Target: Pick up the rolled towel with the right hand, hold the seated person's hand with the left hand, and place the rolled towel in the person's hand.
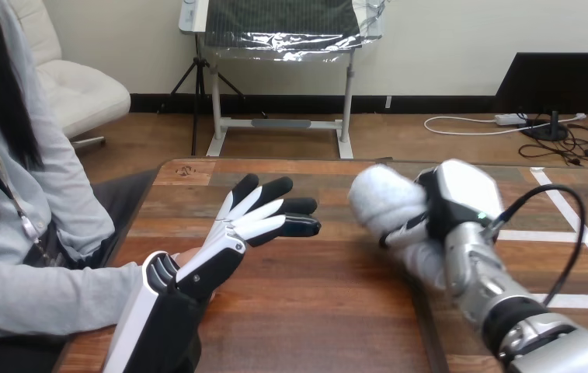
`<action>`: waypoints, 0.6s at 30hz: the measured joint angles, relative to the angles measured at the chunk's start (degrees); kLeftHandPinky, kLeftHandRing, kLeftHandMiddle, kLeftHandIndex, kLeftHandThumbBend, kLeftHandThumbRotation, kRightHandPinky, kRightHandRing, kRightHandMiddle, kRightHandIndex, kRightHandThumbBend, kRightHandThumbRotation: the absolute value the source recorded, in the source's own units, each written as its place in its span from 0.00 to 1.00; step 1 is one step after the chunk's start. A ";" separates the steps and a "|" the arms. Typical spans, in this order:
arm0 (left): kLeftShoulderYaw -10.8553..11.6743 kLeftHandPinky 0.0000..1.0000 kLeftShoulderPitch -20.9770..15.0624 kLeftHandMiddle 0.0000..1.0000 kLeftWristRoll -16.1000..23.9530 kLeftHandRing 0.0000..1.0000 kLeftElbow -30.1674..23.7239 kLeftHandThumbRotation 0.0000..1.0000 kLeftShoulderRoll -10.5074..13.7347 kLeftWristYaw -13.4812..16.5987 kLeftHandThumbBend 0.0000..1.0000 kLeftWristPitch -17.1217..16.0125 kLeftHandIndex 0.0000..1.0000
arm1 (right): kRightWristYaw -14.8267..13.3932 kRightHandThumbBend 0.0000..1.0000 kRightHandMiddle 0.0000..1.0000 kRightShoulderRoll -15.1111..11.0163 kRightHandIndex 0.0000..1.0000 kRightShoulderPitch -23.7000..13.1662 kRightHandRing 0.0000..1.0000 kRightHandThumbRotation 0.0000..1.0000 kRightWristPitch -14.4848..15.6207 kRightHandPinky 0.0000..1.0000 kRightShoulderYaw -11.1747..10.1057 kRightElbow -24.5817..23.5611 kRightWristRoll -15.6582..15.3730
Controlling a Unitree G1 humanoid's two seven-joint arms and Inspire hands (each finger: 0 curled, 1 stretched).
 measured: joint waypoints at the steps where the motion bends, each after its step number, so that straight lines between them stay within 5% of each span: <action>1: -0.02 1.00 0.01 0.83 -0.08 0.92 -0.03 0.65 0.02 0.00 1.00 0.15 0.75 | -0.38 0.77 0.32 -0.27 0.29 0.00 0.24 0.00 -0.59 0.19 -0.04 0.00 0.00; 13: 0.06 1.00 0.16 0.83 -0.29 0.93 -0.16 0.60 0.55 -0.01 1.00 1.58 0.74 | -4.26 0.83 0.32 -3.08 0.29 0.01 0.26 0.00 -8.64 0.22 -0.92 -0.02 0.67; 18: 0.06 1.00 0.28 0.84 -0.29 0.94 -0.16 0.59 1.12 -0.15 1.00 2.38 0.76 | -6.36 0.83 0.30 -3.99 0.26 0.03 0.24 0.00 -14.20 0.21 -1.69 -0.06 1.37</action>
